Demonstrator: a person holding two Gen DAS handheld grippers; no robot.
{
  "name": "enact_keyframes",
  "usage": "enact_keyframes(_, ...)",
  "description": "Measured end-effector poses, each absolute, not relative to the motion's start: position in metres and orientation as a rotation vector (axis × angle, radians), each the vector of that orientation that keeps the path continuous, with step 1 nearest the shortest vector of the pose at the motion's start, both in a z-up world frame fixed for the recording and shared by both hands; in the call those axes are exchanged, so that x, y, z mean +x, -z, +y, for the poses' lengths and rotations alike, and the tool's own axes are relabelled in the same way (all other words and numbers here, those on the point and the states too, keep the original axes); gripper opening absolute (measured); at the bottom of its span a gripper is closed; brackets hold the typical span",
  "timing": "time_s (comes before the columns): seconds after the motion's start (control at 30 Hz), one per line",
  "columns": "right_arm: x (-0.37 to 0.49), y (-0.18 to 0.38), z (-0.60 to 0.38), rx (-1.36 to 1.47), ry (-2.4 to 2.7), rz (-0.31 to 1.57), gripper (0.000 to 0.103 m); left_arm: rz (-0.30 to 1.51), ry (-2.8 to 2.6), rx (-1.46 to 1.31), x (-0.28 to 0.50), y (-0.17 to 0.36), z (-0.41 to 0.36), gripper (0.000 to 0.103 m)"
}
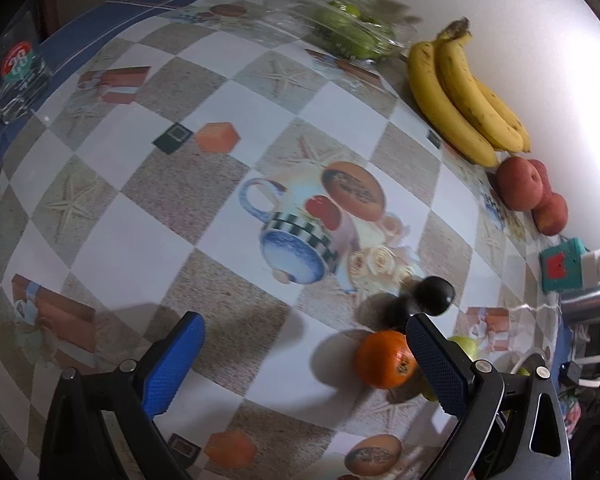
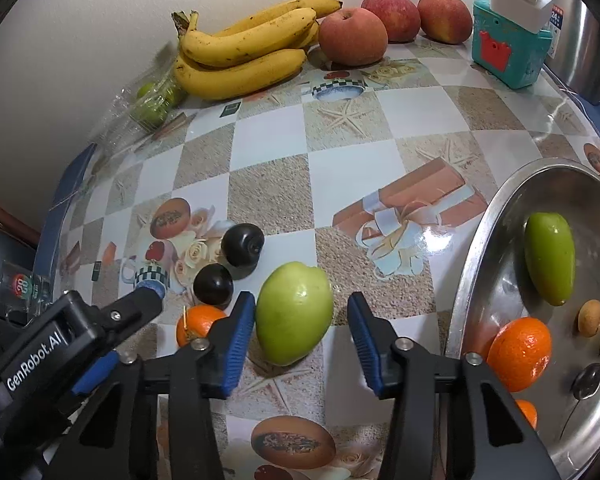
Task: Organize fruits
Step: 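Position the left tool around the stemmed orange while the right tool surrounds the green apple, then close the left tool on the orange while the right tool closes on the green apple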
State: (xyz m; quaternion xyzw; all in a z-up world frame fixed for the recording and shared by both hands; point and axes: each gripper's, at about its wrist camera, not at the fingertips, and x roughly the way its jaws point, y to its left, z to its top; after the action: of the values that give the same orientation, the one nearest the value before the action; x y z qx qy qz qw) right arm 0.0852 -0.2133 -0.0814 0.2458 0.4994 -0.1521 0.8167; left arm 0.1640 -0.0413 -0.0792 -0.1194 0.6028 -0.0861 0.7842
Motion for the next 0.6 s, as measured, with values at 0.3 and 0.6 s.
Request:
enact_keyframes(0.3,0.079,0.08,-0.217,0.569,0.301,1.054,0.042,1.304,0.256,-0.239,0.16,0.076,-0.059,0.1)
enact_keyframes(0.6,0.073,0.08,-0.221,0.618,0.294,1.057,0.042,1.326,0.299,-0.231,0.159,0.078,-0.067,0.09)
